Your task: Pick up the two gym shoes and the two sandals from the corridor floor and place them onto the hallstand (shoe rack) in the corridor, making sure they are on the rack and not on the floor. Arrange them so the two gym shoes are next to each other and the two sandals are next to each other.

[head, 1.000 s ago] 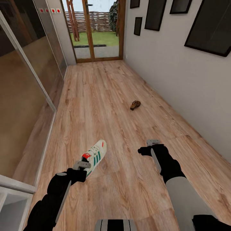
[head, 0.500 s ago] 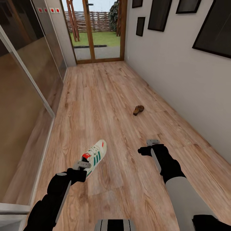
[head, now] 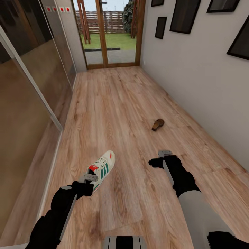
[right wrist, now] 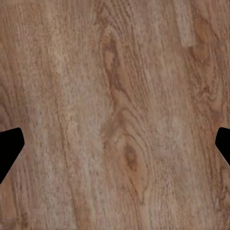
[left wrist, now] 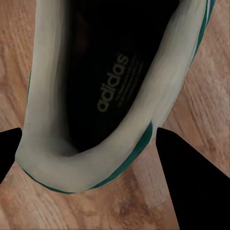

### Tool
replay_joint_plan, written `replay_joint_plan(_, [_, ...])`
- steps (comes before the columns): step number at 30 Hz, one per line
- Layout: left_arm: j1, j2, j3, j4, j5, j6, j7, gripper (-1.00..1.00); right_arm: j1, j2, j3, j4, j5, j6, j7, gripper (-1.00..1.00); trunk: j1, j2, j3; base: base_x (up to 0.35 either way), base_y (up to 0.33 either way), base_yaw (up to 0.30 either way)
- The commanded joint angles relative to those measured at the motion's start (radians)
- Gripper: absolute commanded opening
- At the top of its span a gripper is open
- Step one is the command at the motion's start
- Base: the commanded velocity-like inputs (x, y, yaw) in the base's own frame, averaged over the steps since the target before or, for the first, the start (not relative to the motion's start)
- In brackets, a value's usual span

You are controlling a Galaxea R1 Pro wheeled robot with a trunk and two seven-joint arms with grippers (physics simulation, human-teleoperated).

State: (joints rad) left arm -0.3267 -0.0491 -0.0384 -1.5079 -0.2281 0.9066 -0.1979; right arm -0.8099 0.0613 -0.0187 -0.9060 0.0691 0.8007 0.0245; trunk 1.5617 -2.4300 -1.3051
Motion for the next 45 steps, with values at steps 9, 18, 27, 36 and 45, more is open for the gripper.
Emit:
replay_joint_plan(9, [0.0,0.0,0.0,0.0,0.0,0.0,-0.001,-1.0,0.0,0.0,0.0,0.0,0.0,0.0,0.0,1.0,0.0,0.0,-0.001,0.324,0.135,0.018])
replay_joint_plan(18, [0.0,0.0,-0.001,0.0,0.0,0.0,-0.001,-1.0,0.0,0.0,0.0,0.0,0.0,0.0,0.0,1.0,0.0,0.0,-0.001,0.324,0.122,0.001])
replay_joint_plan(27, [0.0,0.0,-0.003,0.0,0.0,0.0,-0.001,-1.0,0.0,0.0,0.0,0.0,0.0,0.0,0.0,1.0,0.0,0.0,-0.001,0.332,0.049,0.0])
replay_joint_plan(36, [0.0,0.0,-0.002,0.0,0.0,0.0,-0.001,-1.0,0.0,0.0,0.0,0.0,0.0,0.0,0.0,1.0,0.0,0.0,-0.001,0.335,0.002,0.0])
replay_joint_plan(45, [0.0,0.0,-0.002,0.0,0.0,0.0,-0.001,-1.0,0.0,0.0,0.0,0.0,0.0,0.0,0.0,1.0,0.0,0.0,-0.001,0.335,0.009,0.0])
